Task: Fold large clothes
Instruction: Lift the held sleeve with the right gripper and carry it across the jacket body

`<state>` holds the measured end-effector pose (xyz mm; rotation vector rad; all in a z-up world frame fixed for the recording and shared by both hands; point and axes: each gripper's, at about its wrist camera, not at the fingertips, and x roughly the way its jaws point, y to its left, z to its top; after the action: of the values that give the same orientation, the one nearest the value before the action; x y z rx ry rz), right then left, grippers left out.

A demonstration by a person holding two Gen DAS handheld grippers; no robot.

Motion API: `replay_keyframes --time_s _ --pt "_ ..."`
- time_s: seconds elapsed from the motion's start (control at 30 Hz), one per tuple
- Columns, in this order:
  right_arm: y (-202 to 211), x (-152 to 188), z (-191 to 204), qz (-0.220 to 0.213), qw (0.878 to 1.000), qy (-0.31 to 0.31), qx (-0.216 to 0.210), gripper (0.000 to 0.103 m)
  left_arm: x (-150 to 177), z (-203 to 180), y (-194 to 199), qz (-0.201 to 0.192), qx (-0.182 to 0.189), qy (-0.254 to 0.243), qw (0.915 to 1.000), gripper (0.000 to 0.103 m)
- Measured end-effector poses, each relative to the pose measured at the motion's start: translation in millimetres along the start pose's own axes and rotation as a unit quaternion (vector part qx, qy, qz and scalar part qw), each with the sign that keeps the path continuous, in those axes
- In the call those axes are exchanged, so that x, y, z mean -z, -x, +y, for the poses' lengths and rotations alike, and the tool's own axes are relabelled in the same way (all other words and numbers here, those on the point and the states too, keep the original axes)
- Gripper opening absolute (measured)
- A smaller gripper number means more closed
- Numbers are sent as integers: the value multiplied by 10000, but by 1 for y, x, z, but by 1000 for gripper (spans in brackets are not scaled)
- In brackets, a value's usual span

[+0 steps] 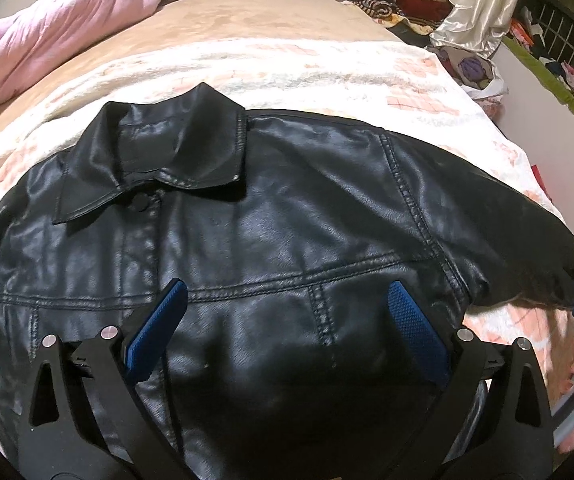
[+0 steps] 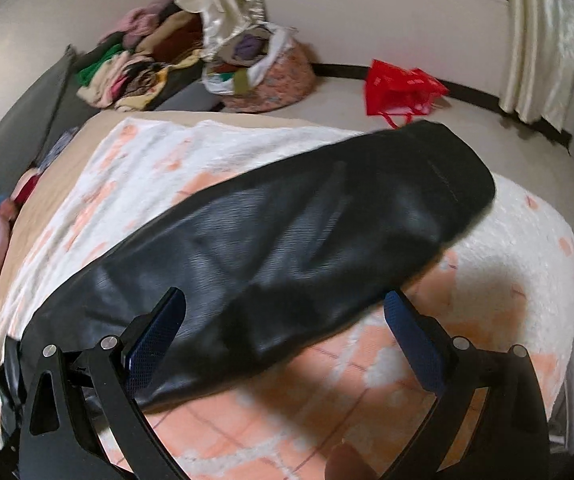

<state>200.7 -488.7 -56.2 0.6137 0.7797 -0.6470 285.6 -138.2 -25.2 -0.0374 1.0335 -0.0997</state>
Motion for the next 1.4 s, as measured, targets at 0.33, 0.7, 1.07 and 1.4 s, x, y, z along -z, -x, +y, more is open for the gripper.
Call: replay_keyframes --time_s 0.33,0.7,1.07,1.4 --pt "-29 -19 -34 139 9930 -1047 -527 99 -6 -7 -14 95 100 1 9999 94" --pt "-43 -44 -68 -154 9718 -1971 -1285 30 -5 7 -1 117 219 110 9996 94" --pt "57 -52 0 -1389 9612 -223 -2371 8 0 43 37 22 300 266 9992 94" --pt "138 -29 111 -1480 9296 1338 -3098 6 -4 93 75 -195 568 574 9965 94"
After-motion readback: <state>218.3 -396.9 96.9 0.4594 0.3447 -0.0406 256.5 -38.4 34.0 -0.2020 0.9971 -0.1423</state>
